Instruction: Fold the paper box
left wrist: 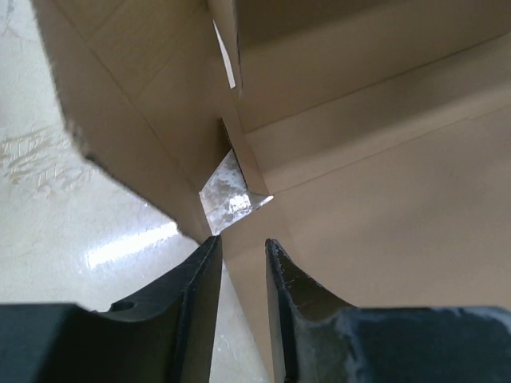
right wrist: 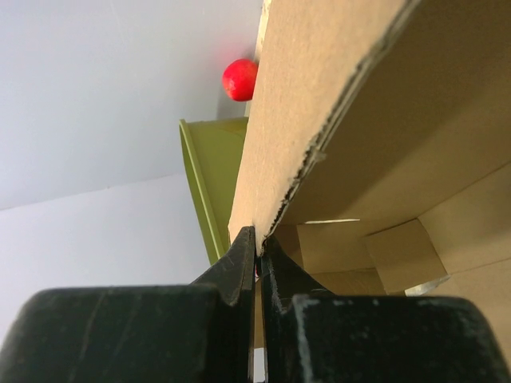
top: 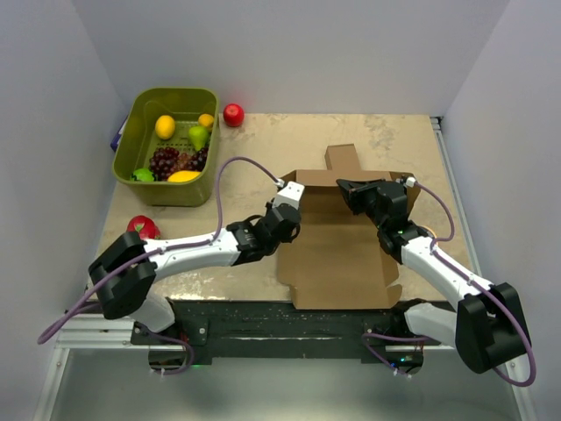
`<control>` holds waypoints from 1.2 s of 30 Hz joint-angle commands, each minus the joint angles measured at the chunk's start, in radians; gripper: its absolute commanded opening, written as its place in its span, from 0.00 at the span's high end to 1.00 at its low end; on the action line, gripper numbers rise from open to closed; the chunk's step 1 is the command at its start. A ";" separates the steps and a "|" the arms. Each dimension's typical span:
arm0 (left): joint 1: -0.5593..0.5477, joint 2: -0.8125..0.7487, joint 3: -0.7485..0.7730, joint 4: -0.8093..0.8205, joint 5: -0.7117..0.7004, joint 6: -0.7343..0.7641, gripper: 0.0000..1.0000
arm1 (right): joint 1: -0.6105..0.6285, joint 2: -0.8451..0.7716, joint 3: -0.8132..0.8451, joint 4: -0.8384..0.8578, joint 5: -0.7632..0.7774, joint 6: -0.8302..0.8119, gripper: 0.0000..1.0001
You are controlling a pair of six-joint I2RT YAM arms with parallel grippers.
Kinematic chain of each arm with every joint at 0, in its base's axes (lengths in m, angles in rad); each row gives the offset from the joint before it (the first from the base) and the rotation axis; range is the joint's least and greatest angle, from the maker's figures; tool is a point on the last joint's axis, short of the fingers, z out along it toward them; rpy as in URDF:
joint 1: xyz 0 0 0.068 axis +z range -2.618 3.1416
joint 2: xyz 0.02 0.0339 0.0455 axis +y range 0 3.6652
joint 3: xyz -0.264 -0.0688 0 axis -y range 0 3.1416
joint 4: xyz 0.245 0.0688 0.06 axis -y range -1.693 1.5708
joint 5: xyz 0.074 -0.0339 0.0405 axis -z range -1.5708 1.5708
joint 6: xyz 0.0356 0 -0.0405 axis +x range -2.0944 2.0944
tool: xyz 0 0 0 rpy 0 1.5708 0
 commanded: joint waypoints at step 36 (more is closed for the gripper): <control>0.122 -0.143 0.017 0.103 0.184 0.073 0.22 | 0.008 0.014 -0.059 -0.121 -0.005 -0.100 1.00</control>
